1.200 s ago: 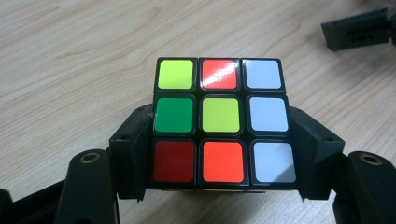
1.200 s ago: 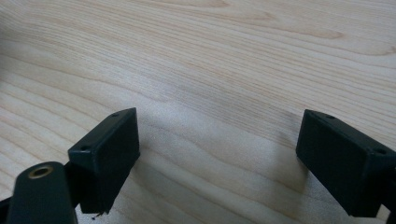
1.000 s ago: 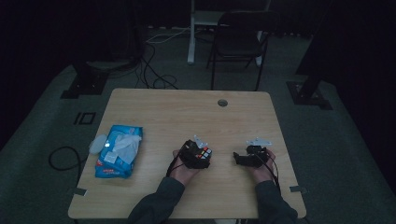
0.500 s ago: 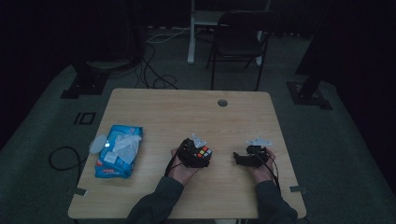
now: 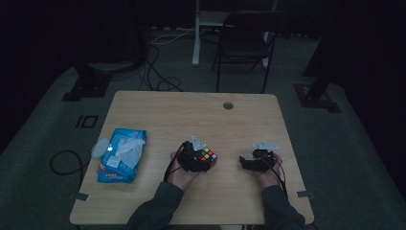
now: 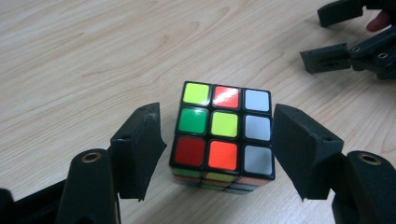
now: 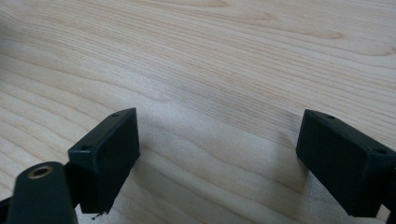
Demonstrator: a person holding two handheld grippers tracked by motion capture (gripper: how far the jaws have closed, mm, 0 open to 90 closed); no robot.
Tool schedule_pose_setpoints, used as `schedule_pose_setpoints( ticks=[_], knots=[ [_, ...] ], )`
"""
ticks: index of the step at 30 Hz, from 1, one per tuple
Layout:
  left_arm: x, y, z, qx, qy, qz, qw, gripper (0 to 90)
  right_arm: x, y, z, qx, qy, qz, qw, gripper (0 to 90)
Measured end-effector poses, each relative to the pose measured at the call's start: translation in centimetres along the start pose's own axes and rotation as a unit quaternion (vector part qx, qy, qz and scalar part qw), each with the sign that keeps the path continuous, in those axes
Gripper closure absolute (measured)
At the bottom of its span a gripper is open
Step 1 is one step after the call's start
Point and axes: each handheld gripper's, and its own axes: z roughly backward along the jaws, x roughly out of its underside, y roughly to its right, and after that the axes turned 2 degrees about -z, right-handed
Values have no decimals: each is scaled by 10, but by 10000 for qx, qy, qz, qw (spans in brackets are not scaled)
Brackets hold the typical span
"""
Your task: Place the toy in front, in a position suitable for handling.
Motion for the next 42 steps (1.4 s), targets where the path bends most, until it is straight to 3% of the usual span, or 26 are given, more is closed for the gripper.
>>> schedule_pose_setpoints(
  ticks=[7,18,29,42],
  knots=[
    [4,-14,19,69,213,156,9996,420,0,0,0,2,-2,1,10000,135],
    [14,-32,37,91,287,391,9988,515,0,0,0,1,-2,1,10000,135],
    [26,-55,54,-127,381,630,9972,534,0,0,0,-6,-3,6,10000,138],
    [44,-85,67,-380,297,856,9952,532,0,0,0,-8,-3,9,10000,138]
  ],
)
